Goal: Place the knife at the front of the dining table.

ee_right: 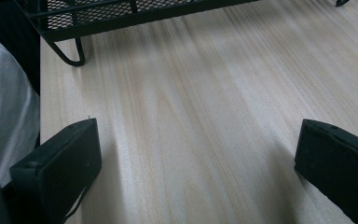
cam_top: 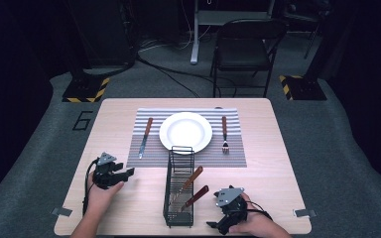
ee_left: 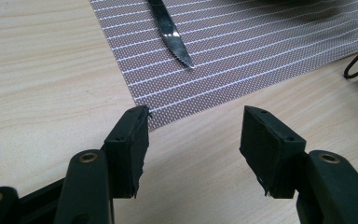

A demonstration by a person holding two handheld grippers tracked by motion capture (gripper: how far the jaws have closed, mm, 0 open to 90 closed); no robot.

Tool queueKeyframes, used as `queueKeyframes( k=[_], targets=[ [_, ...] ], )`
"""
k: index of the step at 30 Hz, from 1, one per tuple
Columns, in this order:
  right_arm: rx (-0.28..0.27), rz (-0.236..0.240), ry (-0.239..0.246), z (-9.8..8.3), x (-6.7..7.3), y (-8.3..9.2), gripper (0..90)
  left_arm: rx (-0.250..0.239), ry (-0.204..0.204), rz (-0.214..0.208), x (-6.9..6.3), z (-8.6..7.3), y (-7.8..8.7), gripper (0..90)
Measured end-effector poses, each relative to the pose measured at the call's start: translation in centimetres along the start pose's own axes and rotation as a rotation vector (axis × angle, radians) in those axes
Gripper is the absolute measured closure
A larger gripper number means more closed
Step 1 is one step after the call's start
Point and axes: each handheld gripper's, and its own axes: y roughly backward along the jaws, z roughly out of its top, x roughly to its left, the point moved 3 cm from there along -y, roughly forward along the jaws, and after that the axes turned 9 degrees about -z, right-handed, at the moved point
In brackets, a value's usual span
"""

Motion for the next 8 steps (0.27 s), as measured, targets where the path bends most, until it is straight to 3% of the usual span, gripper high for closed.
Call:
queueKeyframes(
  k=[8],
  targets=[
    [-0.001, -0.001, -0.003, 0.01, 0.01, -0.01, 0.0, 0.003, 0.012, 0.003, 0.11, -0.03, -0.01, 41.3]
  ],
)
